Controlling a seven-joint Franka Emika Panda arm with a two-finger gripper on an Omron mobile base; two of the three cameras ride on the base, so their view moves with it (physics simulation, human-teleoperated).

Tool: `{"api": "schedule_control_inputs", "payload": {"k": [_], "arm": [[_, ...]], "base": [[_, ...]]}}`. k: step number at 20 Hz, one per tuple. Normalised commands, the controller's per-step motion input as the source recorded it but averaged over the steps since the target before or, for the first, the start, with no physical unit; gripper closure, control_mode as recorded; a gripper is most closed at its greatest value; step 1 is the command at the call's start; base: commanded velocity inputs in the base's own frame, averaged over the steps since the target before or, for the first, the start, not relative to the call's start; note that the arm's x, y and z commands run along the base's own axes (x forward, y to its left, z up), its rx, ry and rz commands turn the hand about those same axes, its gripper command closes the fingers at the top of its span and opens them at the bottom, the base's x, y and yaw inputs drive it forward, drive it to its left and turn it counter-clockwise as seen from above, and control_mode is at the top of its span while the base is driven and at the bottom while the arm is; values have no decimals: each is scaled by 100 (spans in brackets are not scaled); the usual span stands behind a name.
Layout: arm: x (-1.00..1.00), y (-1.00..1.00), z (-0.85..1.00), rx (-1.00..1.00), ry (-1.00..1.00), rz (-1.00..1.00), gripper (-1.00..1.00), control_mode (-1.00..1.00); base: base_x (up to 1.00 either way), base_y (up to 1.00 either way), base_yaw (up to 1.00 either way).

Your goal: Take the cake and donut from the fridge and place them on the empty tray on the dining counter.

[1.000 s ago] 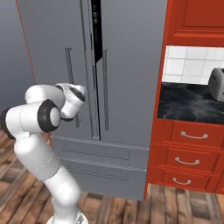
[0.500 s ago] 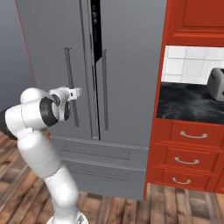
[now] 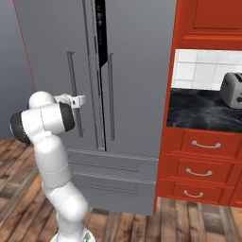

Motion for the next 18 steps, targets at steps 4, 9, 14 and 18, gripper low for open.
{"api": "schedule_control_inputs", "payload": {"k": [4,9,14,18], "arm": [[-59,91,17,0,19,31,100,-100],[-74,97,20,0,31,32,100,-100],[-85,98,18,2,30,29,100,-100],[-76,84,12,3,32,19,100,-100]], "base": [[0,0,0],[0,0,0],[0,0,0],[0,0,0]]}}
